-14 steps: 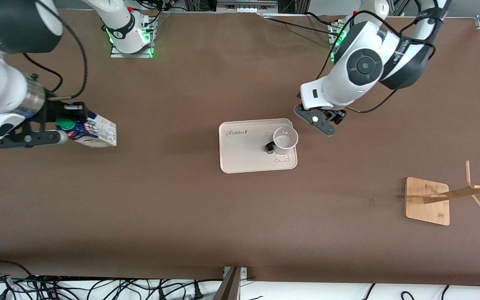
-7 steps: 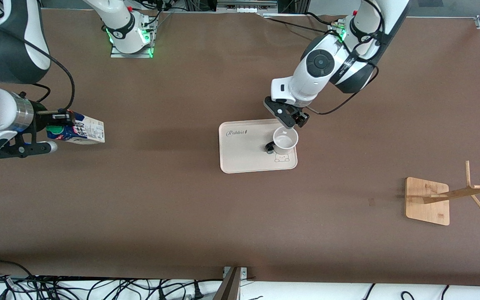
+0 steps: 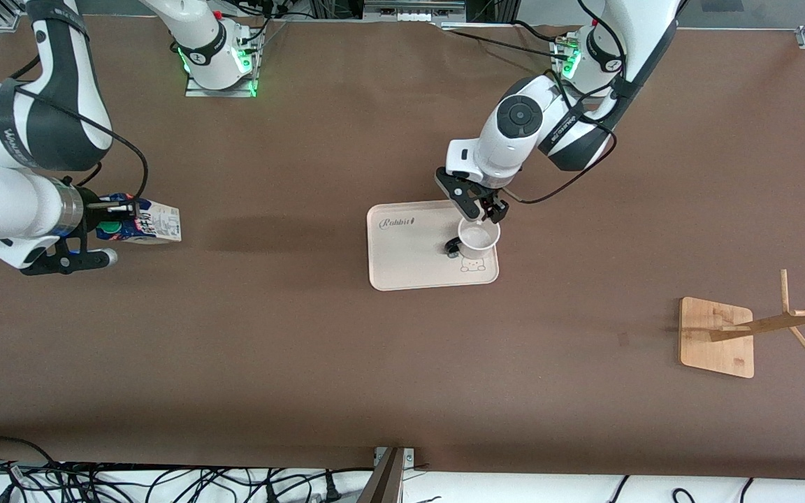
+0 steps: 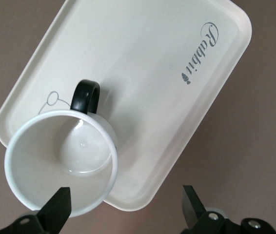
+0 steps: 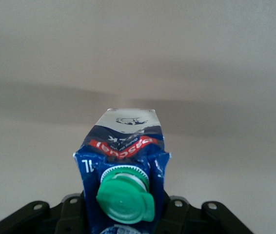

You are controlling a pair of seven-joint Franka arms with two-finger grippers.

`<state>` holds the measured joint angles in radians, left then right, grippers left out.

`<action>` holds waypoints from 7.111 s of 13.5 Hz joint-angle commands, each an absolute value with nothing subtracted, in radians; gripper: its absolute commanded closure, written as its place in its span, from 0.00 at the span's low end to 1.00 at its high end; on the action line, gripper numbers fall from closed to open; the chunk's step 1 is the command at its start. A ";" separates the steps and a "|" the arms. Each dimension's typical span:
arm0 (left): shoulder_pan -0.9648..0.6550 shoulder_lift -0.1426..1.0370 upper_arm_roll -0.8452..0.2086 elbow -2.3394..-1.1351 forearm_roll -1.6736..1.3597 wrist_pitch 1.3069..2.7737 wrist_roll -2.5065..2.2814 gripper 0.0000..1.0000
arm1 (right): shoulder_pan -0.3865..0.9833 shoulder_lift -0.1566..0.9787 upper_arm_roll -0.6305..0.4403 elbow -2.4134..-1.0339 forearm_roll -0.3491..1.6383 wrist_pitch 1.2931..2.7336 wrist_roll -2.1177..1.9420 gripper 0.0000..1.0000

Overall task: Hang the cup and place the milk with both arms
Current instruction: 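Lower the left gripper and grasp the white mug's rim, then lower the carton with the right gripper while the left gripper carries the mug, then hang the mug handle on the wooden stand's peg with the left gripper, then open the left gripper and raise it away from the mug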

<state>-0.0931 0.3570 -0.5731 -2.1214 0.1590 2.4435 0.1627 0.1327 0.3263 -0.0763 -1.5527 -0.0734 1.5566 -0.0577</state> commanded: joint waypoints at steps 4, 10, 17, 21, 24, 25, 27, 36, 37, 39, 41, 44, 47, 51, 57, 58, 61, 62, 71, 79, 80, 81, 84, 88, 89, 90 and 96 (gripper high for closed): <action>-0.098 0.446 -0.572 -2.046 0.284 2.451 0.166 0.28 | 0.100 0.238 -0.066 -1.748 -0.087 1.759 -0.071 0.54; -0.087 0.452 -0.569 -2.046 0.350 2.450 0.173 0.87 | 0.080 0.164 -0.067 -1.931 -0.084 1.905 -0.071 0.54; -0.031 0.375 -0.566 -2.016 0.339 2.340 0.115 1.00 | 0.060 0.149 -0.069 -2.045 -0.083 2.038 -0.072 0.54; -0.014 0.353 -0.566 -1.733 0.333 1.882 0.078 1.00 | 0.052 0.158 -0.072 -2.051 -0.084 2.066 -0.075 0.53; 0.075 0.348 -0.568 -1.629 0.284 1.725 0.035 1.00 | 0.041 0.158 -0.074 -2.051 -0.083 2.065 -0.074 0.43; 0.127 0.347 -0.568 -1.603 0.237 1.673 0.034 1.00 | 0.038 0.160 -0.074 -2.051 -0.080 2.065 -0.072 0.21; 0.234 0.331 -0.571 -1.574 0.198 1.618 0.046 1.00 | 0.032 0.160 -0.074 -2.049 -0.080 2.062 -0.066 0.00; 0.439 0.316 -0.566 -1.382 0.215 1.488 0.044 1.00 | 0.029 0.101 -0.074 -1.965 -0.080 1.967 -0.069 0.00; 0.457 0.316 -0.566 -1.378 0.216 1.493 0.057 1.00 | 0.029 0.095 -0.074 -1.924 -0.077 1.927 -0.068 0.00; 0.501 0.319 -0.566 -1.378 0.215 1.509 0.087 1.00 | 0.028 0.087 -0.074 -1.808 -0.075 1.835 -0.074 0.00; 0.531 0.321 -0.566 -1.387 0.219 1.552 0.091 1.00 | 0.029 0.089 -0.072 -1.694 -0.080 1.740 -0.097 0.00; 0.540 0.322 -0.565 -1.379 0.219 1.559 0.091 1.00 | 0.028 0.084 -0.074 -1.634 -0.055 1.691 -0.094 0.00; 0.535 0.324 -0.565 -1.378 0.225 1.600 0.091 1.00 | 0.028 0.083 -0.077 -1.600 0.061 1.577 -0.091 0.00; 0.529 0.339 -0.565 -1.376 0.259 1.656 0.091 1.00 | 0.028 0.083 -0.106 -1.577 0.088 1.572 -0.089 0.00; 0.535 0.354 -0.557 -1.376 0.279 1.706 0.106 1.00 | 0.032 0.093 -0.075 -1.545 -0.040 1.603 -0.089 0.00; 0.535 0.354 -0.548 -1.374 0.279 1.707 0.120 1.00 | 0.032 0.110 -0.077 -1.525 -0.040 1.601 -0.089 0.00; 0.538 0.356 -0.520 -1.376 0.276 1.715 0.150 1.00 | 0.044 0.133 -0.075 -1.476 -0.041 1.592 -0.091 0.00; 0.538 0.356 -0.511 -1.376 0.275 1.715 0.166 1.00 | 0.051 0.133 -0.075 -1.474 -0.041 1.592 -0.092 0.00; 0.548 0.391 -0.495 -1.396 0.284 1.775 0.238 0.18 | 0.069 0.147 -0.075 -1.425 -0.060 1.505 -0.098 0.00; 0.538 0.365 -0.563 -1.374 0.238 1.671 0.236 0.00 | 0.069 0.169 -0.075 -1.391 -0.052 1.483 -0.092 0.00; 0.538 0.327 -0.564 -1.390 0.204 1.658 0.236 0.00 | 0.069 0.170 -0.075 -1.391 -0.052 1.483 -0.097 0.00; 0.532 0.286 -0.563 -1.411 0.178 1.651 0.230 0.00 | 0.069 0.169 -0.075 -1.391 -0.052 1.483 -0.097 0.00; 0.496 0.183 -0.513 -1.498 0.071 1.605 0.204 0.00 | 0.069 0.169 -0.071 -1.391 -0.052 1.483 -0.095 0.00; 0.338 0.040 -0.330 -1.643 -0.004 1.606 0.192 0.00 | 0.071 0.169 -0.069 -1.391 -0.052 1.483 -0.095 0.00; 0.286 0.019 -0.274 -1.666 -0.008 1.609 0.186 0.00 | 0.071 0.169 -0.069 -1.391 -0.052 1.483 -0.095 0.00; 0.243 0.003 -0.229 -1.687 -0.008 1.612 0.184 0.00 | 0.071 0.169 -0.069 -1.391 -0.052 1.483 -0.095 0.00; 0.062 -0.095 -0.042 -1.854 -0.006 1.689 0.129 0.00 | 0.072 0.169 -0.060 -1.391 -0.049 1.485 -0.086 0.00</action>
<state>0.1338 -0.0314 -0.1146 -1.7681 0.0150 1.6408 0.1537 0.0694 0.1605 -0.0648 -1.4187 -0.0459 1.5032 -0.0844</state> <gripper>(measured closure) 0.000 0.000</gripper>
